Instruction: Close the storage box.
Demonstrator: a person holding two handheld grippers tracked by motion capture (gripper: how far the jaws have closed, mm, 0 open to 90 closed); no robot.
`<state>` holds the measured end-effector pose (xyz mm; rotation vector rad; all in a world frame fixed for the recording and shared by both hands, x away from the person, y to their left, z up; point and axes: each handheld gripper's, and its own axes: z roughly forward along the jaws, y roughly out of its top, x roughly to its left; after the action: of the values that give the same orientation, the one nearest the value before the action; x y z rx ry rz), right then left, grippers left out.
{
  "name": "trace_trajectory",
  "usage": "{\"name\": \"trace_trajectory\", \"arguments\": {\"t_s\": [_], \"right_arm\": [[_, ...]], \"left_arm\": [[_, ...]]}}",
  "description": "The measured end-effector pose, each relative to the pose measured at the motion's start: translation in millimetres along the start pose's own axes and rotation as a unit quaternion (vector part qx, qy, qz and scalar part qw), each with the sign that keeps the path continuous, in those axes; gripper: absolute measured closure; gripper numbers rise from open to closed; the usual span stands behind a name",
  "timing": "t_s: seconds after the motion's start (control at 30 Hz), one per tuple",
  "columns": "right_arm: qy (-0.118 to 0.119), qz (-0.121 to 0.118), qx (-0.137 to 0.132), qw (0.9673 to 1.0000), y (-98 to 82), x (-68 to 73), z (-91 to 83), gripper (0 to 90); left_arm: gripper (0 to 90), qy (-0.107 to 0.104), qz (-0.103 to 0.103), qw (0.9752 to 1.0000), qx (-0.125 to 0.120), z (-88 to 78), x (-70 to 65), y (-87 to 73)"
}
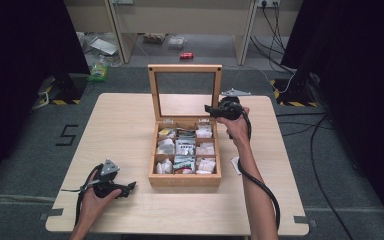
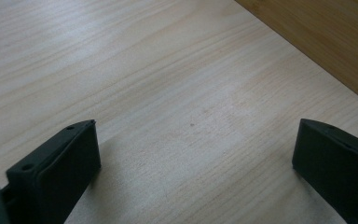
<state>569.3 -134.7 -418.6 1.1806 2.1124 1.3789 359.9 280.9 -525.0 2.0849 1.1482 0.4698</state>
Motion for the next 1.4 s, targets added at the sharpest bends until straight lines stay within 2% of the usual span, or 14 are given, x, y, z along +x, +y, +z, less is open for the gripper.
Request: {"name": "trace_trajectory", "arguments": {"t_s": [0.13, 0.5, 0.67, 0.9, 1.13, 1.4], "right_arm": [[-0.001, 0.002, -0.004, 1.0000, -1.2, 1.8, -2.2, 48.5], [-0.004, -0.017, -0.004, 0.9998, -2.2, 6.0, -9.0, 48.7], [0.002, -0.005, -0.016, 0.9999, -4.6, 5.6, -13.1, 50.1], [0.005, -0.014, -0.015, 0.9998, -6.0, 7.6, -18.4, 49.9], [0.009, -0.008, -0.024, 0.9996, -8.5, 6.7, -22.9, 51.8], [0.010, -0.015, -0.021, 0.9996, -9.7, 8.7, -26.3, 51.4]], "left_arm": [[0.2, 0.000, 0.000, 1.0000, 0.000, 0.0, 0.0, 0.0], [0.2, 0.000, 0.000, 1.0000, 0.000, 0.0, 0.0, 0.0], [0.2, 0.000, 0.000, 1.0000, 0.000, 0.0, -0.1, 0.0], [0.2, 0.000, 0.000, 1.0000, 0.000, 0.0, -0.1, 0.0], [0.2, 0.000, 0.001, 1.0000, 0.000, 0.0, -0.1, 0.0], [0.2, 0.000, 0.000, 1.0000, 0.000, 0.0, -0.1, 0.0]]}}
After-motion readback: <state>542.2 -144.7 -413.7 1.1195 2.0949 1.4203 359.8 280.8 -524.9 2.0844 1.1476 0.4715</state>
